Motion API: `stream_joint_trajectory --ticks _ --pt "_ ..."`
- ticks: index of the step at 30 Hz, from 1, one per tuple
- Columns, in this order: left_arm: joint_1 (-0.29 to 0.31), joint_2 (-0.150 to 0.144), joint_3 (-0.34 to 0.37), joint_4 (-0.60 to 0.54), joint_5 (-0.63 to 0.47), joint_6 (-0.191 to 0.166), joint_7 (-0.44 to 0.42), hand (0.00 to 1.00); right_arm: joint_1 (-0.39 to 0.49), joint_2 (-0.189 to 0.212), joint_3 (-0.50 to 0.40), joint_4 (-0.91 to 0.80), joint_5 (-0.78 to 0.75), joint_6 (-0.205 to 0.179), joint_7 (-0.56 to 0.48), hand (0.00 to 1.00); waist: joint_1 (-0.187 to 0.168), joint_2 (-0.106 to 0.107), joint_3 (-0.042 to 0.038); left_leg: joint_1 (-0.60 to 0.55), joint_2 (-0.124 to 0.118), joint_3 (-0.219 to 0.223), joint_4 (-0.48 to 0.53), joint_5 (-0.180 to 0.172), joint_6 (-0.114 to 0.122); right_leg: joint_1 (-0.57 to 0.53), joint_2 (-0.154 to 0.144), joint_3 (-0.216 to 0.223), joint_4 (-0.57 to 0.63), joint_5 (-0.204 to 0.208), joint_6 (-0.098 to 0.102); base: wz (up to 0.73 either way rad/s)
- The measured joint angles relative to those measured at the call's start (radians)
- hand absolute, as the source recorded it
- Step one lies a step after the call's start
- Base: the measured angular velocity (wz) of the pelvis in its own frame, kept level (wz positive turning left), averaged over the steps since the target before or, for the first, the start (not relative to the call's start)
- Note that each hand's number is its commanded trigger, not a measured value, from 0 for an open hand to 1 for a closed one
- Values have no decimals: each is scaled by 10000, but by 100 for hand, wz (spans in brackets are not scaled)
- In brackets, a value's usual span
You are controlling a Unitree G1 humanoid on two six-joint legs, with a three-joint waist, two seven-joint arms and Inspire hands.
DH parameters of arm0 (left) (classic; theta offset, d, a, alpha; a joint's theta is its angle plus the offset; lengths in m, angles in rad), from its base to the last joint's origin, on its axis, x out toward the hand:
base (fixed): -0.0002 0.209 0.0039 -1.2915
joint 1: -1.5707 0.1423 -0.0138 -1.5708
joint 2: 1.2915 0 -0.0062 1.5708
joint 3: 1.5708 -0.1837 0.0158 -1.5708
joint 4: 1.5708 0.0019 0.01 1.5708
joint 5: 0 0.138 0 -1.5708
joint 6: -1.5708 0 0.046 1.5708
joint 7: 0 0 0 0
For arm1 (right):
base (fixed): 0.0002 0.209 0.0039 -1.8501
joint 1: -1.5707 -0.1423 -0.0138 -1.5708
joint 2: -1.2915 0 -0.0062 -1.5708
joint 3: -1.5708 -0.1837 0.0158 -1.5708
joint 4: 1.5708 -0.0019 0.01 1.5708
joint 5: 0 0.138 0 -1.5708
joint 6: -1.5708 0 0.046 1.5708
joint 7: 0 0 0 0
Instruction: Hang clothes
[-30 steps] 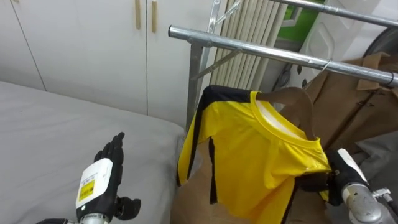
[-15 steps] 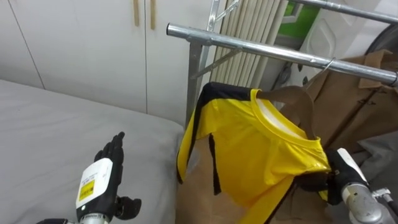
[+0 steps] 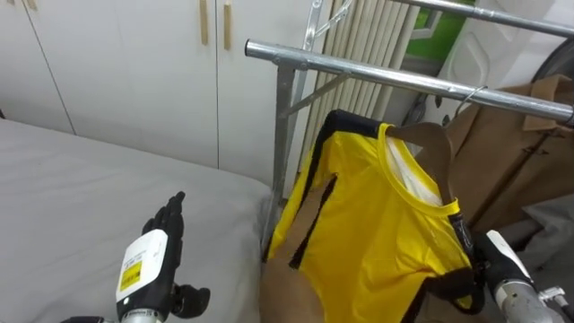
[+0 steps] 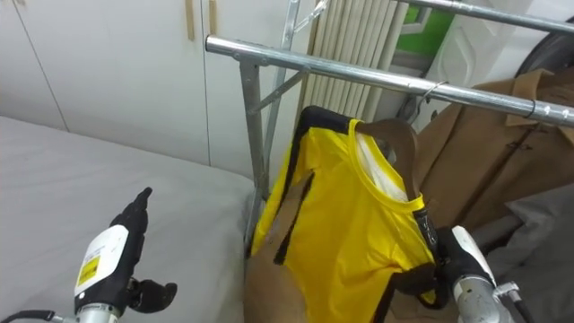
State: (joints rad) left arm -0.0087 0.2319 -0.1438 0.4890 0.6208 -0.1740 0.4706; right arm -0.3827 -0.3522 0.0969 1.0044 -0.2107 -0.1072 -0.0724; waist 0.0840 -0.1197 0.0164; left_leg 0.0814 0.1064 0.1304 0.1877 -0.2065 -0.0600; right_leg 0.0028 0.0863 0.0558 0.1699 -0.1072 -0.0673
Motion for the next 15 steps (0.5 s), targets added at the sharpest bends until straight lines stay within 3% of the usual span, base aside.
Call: stream_joint_trajectory --ticks 15 --pt "6 -27 3 251 9 3 20 0 100 16 -5 77 0 -11 -123 0 4 19 11 -1 -5 2 -3 0 0 -1 -4 -3 -11 0 0 0"
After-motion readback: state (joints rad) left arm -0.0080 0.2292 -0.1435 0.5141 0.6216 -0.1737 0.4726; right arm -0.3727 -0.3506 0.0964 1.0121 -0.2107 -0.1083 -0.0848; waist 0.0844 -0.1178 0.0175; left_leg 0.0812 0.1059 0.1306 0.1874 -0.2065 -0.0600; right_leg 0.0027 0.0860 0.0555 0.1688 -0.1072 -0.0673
